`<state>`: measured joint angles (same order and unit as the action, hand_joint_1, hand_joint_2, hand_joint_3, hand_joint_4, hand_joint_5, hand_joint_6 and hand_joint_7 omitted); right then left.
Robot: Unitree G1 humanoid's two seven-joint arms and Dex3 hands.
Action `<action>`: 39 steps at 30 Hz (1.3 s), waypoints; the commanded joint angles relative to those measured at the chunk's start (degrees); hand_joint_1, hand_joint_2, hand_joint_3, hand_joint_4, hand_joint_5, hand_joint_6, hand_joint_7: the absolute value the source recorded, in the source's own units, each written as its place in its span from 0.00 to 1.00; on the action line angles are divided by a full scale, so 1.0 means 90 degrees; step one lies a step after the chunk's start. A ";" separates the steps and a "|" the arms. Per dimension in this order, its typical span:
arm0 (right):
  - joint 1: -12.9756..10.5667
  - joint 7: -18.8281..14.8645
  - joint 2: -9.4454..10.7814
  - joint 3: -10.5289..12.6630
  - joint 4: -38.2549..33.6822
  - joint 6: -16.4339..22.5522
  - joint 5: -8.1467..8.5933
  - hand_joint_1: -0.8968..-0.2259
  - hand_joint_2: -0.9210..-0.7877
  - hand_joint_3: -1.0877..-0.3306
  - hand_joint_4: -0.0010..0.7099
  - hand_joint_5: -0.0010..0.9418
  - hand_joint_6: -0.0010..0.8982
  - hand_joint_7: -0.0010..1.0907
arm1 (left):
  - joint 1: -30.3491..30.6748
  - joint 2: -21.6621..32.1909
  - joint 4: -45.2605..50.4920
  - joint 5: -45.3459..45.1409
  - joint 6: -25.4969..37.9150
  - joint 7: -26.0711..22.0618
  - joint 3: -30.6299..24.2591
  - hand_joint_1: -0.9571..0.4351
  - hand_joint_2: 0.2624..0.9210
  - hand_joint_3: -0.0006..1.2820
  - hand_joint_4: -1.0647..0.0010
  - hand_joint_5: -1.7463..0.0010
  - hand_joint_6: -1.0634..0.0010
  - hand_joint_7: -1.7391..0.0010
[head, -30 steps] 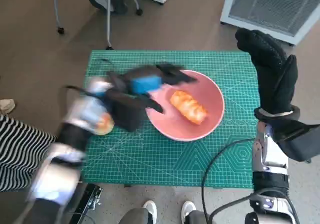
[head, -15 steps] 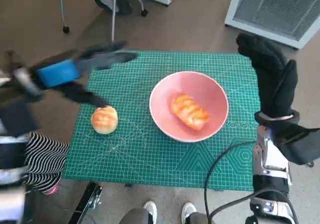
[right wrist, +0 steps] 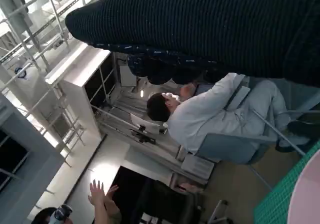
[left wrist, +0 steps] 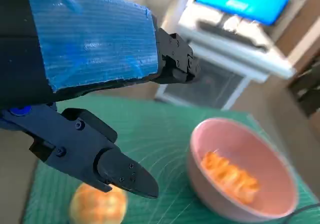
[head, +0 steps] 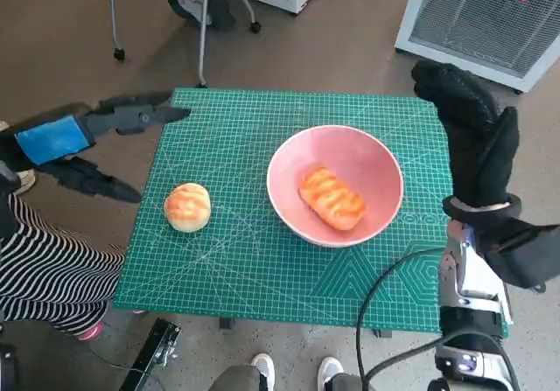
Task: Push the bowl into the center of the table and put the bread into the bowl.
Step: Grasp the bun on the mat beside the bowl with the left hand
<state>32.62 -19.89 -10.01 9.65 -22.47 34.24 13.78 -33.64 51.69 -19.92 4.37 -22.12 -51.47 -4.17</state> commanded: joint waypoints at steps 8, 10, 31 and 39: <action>-0.0047 -0.0152 0.0046 -0.0024 -0.0096 -0.0211 0.0185 0.30 0.00 0.52 0.23 0.00 0.07 0.38 | 0.0239 -0.0109 -0.0043 -0.0499 0.0384 0.0044 0.0325 0.46 0.73 0.01 0.85 1.00 0.70 0.95; -0.0049 -0.0168 0.0041 -0.0026 -0.0089 -0.0228 0.0211 0.30 0.00 0.52 0.23 0.00 0.07 0.38 | 0.0180 -0.0212 -0.0265 -0.0484 0.0366 -0.0051 0.0422 0.47 0.74 0.01 0.85 1.00 0.70 0.95; -0.0133 -0.0201 -0.0030 -0.0008 0.0042 -0.0358 0.0228 0.29 0.00 0.53 0.23 0.00 0.07 0.38 | -0.0424 -0.1069 -0.2481 -0.1660 -0.0573 0.0719 0.1388 0.59 0.76 0.01 0.83 1.00 0.67 0.98; -0.0161 -0.0186 -0.0061 0.0005 0.0091 -0.0390 0.0191 0.29 0.00 0.53 0.24 0.00 0.07 0.38 | -0.0582 -0.1193 -0.2889 -0.2267 -0.0870 0.1258 0.1720 0.63 0.77 0.01 0.72 0.99 0.59 0.98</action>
<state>32.61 -21.44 -10.21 9.62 -21.52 31.70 15.64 -37.41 41.29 -44.65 -13.92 -28.58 -41.96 10.24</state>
